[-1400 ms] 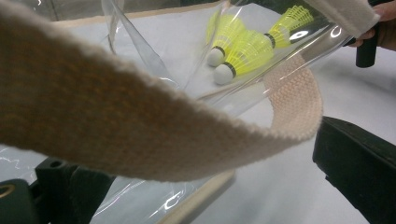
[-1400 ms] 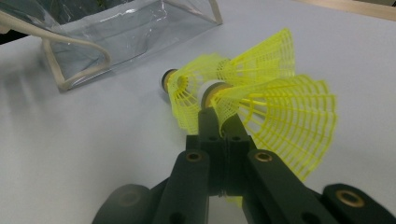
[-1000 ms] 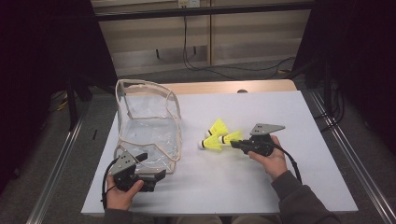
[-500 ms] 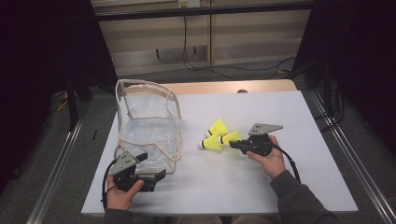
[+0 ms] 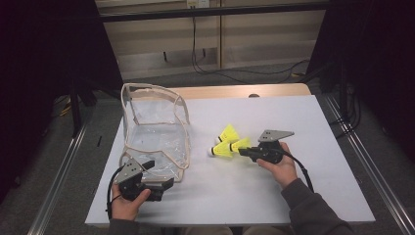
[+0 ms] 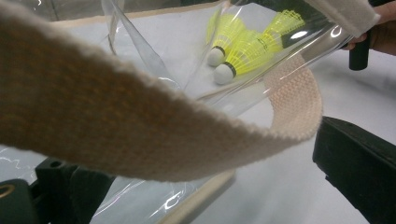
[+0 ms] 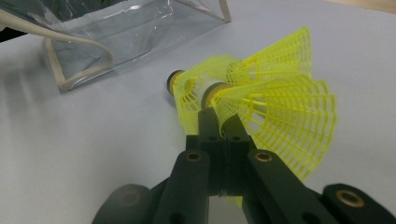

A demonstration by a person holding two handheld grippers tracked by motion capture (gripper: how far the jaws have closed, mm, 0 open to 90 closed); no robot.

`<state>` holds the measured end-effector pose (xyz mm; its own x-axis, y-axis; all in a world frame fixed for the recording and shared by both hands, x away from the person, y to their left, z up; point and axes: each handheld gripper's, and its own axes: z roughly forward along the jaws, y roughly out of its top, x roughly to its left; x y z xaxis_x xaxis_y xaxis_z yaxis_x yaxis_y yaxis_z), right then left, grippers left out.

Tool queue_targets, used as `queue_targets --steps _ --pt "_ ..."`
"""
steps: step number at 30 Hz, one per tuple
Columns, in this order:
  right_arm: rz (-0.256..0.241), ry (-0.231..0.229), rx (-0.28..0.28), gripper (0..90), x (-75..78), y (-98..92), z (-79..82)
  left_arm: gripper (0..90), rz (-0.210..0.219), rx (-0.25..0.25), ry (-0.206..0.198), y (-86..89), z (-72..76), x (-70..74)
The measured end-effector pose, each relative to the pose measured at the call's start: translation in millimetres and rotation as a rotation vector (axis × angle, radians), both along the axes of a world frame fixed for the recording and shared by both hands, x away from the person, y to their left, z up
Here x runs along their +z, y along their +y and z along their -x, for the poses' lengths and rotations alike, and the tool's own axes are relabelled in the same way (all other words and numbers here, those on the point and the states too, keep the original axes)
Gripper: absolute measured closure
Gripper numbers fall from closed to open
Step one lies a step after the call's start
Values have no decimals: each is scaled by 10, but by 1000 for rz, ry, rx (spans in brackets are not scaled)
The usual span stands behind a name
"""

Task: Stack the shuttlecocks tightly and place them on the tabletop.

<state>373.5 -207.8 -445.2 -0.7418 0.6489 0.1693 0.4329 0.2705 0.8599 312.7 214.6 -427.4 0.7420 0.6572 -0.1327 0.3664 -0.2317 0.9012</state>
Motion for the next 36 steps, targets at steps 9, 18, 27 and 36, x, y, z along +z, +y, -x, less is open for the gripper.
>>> queue_targets --steps 9,18,27,36 --pt "-1 -5 7 896 12 34 -7 23 1 0 0 0 0 0" --pt "3 -6 9 896 1 65 -25 23 1 1 0 1 1 -1" --pt "1 -2 10 896 -1 87 -29 23 1 1 0 1 1 -1" --pt "3 -4 12 896 -9 108 -40 23 0 -1 -1 1 0 -1"
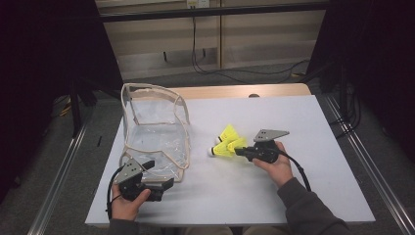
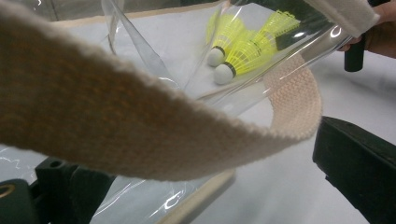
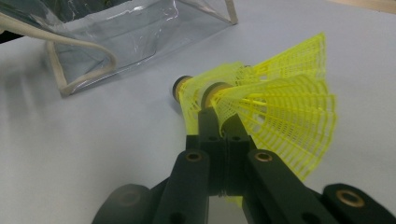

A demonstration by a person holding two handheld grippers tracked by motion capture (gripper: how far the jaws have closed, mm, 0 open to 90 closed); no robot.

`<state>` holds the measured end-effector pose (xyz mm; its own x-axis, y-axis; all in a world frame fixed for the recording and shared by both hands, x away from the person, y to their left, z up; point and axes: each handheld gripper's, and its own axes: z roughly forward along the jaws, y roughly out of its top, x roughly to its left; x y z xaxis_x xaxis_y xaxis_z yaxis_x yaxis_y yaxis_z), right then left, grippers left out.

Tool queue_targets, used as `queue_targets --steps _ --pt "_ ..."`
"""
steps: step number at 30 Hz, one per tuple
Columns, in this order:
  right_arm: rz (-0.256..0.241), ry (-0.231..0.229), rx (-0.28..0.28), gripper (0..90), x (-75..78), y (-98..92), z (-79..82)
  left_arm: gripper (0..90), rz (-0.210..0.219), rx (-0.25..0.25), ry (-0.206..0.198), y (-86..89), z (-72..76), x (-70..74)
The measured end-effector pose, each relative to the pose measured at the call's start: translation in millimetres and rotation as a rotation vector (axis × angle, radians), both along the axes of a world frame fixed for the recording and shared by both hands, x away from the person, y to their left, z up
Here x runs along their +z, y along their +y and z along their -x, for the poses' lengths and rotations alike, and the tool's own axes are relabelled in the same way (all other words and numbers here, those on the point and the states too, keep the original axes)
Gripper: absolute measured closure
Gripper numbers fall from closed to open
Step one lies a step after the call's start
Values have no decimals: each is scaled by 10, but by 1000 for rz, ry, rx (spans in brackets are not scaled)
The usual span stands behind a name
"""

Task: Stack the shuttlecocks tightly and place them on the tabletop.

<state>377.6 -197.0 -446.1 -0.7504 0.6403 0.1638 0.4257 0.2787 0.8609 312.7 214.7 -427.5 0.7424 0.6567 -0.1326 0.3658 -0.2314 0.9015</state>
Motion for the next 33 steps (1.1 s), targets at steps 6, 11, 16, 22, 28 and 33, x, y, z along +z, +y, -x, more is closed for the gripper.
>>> queue_targets --steps 6,11,16,22,28,33 --pt "5 4 0 896 -14 12 -3 23 3 0 -1 -1 0 -2" --pt "7 3 4 895 -20 23 -3 23 3 0 -2 -1 0 -2" --pt "4 7 5 895 -22 31 -1 23 3 0 -2 -1 0 -2" --pt "6 6 9 895 -29 46 1 23 0 0 0 0 0 0" --pt "9 9 6 895 -30 56 -3 23 -1 0 0 0 1 0" --pt "12 11 8 895 -38 67 -9 23 3 0 -2 0 0 -2"
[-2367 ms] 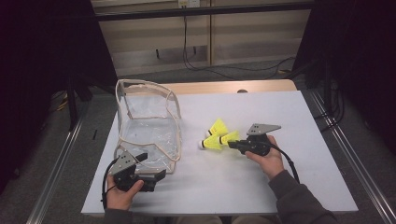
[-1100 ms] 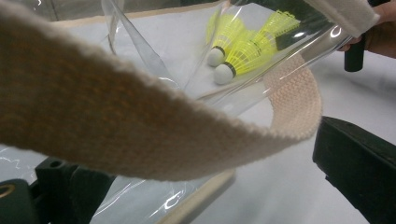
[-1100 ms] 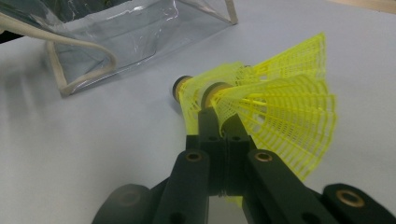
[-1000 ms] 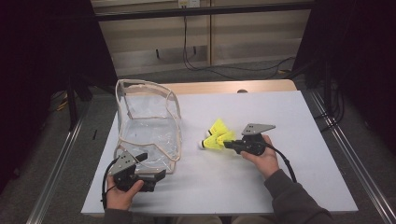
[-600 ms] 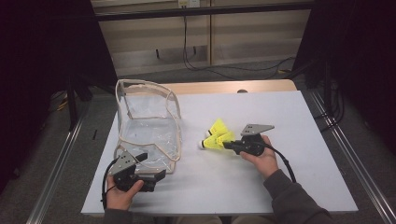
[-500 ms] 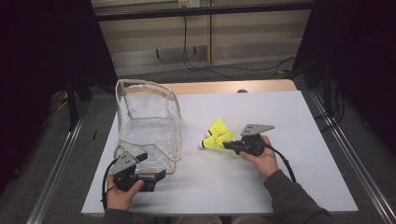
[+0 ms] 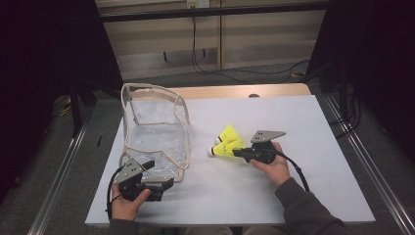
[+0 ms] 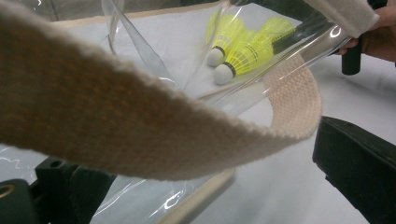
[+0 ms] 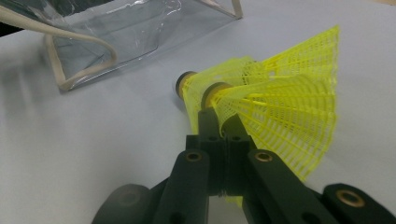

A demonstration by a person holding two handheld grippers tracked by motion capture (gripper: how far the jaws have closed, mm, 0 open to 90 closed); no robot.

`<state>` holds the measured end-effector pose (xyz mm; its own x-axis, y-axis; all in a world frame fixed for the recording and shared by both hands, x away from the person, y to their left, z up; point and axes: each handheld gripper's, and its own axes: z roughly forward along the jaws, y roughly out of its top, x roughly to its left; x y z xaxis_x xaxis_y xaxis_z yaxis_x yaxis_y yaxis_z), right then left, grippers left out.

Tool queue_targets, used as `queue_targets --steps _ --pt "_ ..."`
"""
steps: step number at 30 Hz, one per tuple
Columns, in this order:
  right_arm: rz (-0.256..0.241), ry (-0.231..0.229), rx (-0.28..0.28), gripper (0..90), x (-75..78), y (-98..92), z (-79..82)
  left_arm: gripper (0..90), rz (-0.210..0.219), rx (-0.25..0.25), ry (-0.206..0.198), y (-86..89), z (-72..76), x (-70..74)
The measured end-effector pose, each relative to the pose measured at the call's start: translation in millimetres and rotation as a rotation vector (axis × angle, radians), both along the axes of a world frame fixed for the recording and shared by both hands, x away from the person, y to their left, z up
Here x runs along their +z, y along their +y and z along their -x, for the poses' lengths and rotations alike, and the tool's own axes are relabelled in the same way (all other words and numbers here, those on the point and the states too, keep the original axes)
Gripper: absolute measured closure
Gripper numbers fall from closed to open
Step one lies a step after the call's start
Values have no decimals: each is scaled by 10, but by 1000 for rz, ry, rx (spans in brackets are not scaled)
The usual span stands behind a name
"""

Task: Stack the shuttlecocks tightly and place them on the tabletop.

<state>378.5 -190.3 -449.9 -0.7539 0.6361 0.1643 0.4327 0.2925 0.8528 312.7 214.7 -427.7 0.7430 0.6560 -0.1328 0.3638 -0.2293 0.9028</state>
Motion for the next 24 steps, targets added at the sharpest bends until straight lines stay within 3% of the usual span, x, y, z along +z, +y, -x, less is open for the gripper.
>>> queue_targets --steps 24 --pt "4 2 8 895 -23 37 -12 23 -3 0 1 1 3 2"
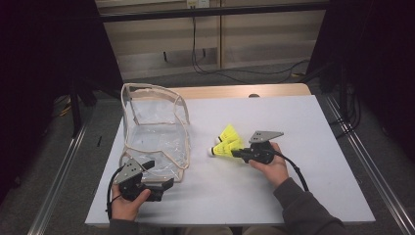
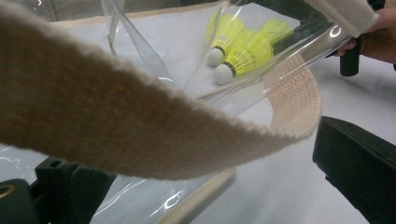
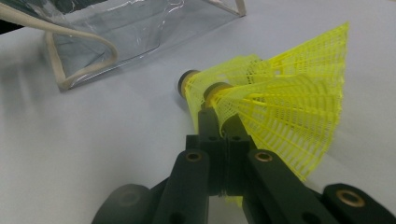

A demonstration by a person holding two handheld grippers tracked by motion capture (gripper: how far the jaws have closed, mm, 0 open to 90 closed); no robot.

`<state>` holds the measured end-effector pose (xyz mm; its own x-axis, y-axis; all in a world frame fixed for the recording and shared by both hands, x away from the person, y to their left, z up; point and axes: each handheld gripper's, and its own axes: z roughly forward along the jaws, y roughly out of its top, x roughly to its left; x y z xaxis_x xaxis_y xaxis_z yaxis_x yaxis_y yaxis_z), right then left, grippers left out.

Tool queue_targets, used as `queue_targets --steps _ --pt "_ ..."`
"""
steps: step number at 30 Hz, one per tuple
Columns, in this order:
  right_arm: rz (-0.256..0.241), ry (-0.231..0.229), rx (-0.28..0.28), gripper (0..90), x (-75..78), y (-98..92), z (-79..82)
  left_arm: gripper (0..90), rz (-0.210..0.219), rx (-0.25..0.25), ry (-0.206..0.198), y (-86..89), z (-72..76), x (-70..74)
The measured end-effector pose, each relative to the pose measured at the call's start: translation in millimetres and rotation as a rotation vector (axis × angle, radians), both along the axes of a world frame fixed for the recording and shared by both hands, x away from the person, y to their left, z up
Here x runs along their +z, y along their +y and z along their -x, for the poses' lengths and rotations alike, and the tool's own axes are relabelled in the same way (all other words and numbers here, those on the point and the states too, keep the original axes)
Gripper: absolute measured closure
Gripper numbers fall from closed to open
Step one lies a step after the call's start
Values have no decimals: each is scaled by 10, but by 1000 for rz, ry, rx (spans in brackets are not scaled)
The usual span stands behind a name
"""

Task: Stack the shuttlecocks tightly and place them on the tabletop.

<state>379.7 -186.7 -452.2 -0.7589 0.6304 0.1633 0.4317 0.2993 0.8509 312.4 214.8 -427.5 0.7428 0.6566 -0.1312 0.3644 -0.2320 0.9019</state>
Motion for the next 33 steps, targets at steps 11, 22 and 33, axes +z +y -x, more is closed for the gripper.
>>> queue_targets --steps 11,22,33 --pt "0 13 4 892 -28 20 1 23 0 -2 -1 2 0 0" --pt "9 38 -10 869 -50 7 -5 23 -1 -2 -1 3 0 0" --pt "28 43 -34 777 -44 -12 6 23 -1 -1 0 0 -2 0"
